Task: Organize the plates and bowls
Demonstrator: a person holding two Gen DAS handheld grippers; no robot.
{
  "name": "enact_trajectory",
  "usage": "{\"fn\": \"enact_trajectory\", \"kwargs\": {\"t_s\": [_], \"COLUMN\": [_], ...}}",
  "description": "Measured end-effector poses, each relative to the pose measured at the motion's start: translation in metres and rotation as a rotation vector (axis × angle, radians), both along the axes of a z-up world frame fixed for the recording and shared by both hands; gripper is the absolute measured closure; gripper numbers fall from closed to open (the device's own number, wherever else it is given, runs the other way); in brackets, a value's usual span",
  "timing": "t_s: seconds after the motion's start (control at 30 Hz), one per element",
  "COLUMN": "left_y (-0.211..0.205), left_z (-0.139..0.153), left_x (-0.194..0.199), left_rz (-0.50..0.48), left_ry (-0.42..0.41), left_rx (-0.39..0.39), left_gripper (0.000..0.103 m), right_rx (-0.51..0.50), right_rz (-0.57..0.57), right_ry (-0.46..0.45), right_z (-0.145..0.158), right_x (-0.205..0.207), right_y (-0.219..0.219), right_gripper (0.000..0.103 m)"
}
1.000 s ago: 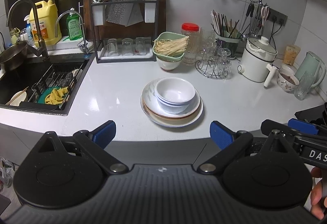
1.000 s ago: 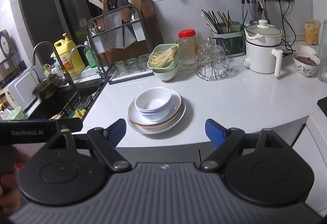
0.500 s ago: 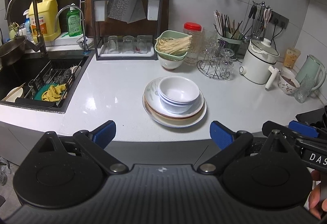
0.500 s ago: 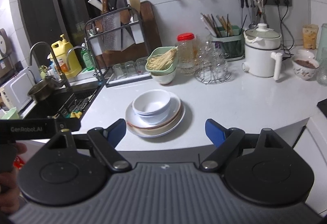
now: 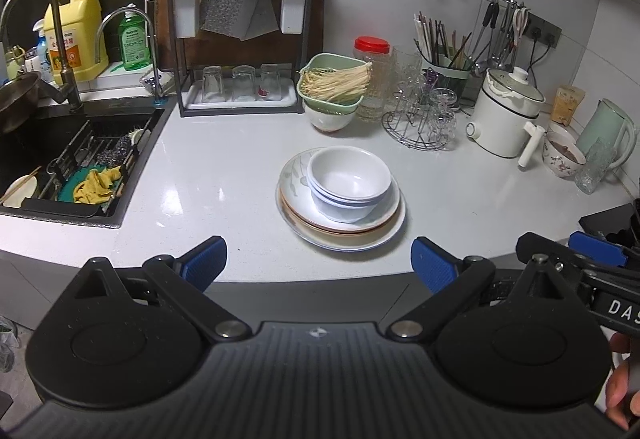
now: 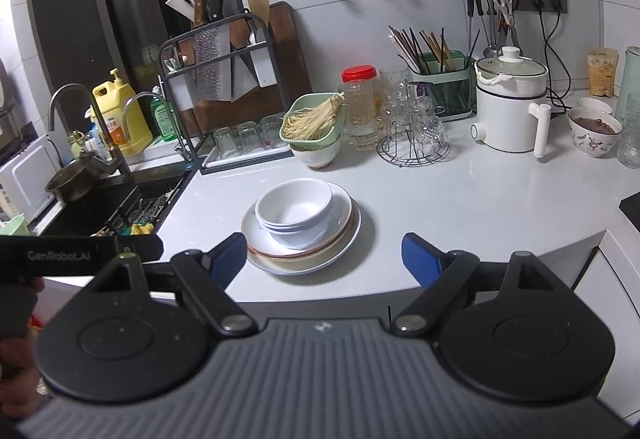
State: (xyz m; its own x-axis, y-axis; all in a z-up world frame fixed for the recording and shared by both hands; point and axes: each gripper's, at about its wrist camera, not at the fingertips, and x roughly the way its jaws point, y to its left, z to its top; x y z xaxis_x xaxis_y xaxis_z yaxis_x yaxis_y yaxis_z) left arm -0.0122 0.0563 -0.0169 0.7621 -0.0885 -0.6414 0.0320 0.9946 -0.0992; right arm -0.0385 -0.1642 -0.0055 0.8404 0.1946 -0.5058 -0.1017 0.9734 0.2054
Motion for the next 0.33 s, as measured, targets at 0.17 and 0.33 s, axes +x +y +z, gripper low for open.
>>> {"fn": "enact_trajectory", "kwargs": {"t_s": [0.17,0.33], "left_y": [-0.0002,0.0009], "left_z": [0.0013,0.0015], "left_x": [0.0020,0.0022], "left_rz": [-0.013,-0.012], "left_ry": [0.002,0.002], "left_rx": [0.006,0.004], "left_gripper": [0.003,0.003], "right_rx": [0.008,0.006], "right_rz": [-0.015,-0.021], "right_ry": [-0.003,-0.002], "right_z": [0.0004,0.0008], "right_x": [-0.0003,0.0002], "right_y": [0.0001,0.0011], "right_gripper": [0.017,0.017]}}
